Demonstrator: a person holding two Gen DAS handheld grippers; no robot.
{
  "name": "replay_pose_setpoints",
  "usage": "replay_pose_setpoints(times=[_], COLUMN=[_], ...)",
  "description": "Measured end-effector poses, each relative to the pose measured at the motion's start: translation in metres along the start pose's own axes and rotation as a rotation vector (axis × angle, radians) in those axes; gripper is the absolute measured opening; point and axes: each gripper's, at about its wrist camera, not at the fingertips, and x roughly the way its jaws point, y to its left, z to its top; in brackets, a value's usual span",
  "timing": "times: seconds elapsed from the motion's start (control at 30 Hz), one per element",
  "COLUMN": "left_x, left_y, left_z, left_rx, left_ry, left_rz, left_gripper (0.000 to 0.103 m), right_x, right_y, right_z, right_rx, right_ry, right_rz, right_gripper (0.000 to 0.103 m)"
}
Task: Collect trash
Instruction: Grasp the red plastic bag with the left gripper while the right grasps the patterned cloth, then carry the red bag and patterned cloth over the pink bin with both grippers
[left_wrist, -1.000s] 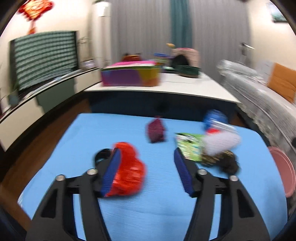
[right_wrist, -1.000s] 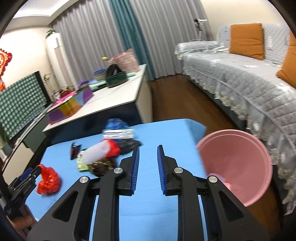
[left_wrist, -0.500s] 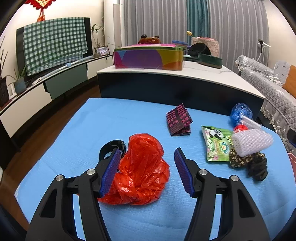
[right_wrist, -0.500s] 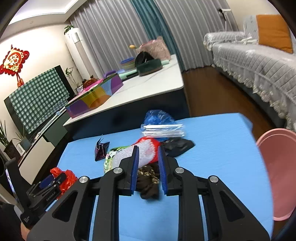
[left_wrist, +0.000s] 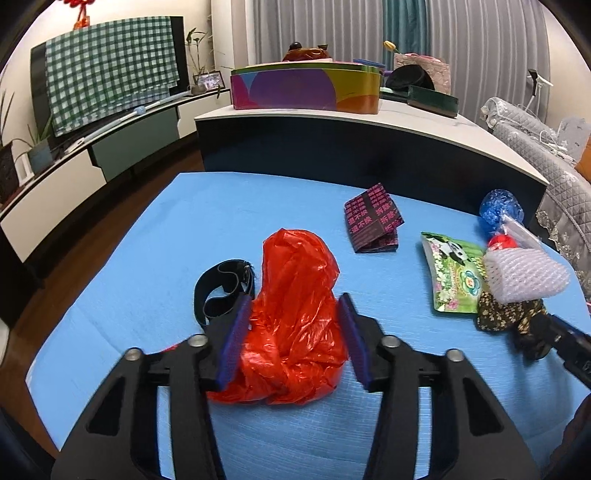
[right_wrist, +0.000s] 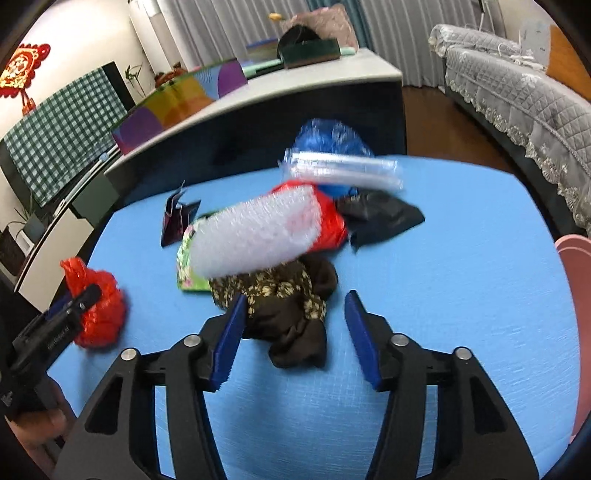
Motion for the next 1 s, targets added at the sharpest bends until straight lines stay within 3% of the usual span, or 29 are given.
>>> replay_pose_setpoints(times=[0.07, 0.17, 0.57, 1.0], left_x=[-0.002, -0.008, -0.054, -0.085], left_y=[0.001, 0.0, -0.037, -0.073], left_z=[0.001, 0.004, 0.004, -0.01], left_rx=[-0.003, -0.009, 0.063, 0.151], left_ry=[-0.005, -0.018, -0.12, -0.154], left_rz=[-0.01, -0.037, -0.26, -0.366], left_gripper=[0.032, 0.024, 0.021, 0.021], right_x=[-0.005, -0.014, -0.078, -0.134], right_y=[0.004, 0.008, -0.002, -0.027], right_z=[-0.001, -0.004, -0.012, -0.026], right_rx=[-0.022, -0.05, -0.048, -0.019], right_ry=[-0.003, -0.014, -0.092, -0.184], right_rz=[0.005, 0.001, -0.044, -0.119], right_gripper=[0.021, 0.014, 0.013, 0.013])
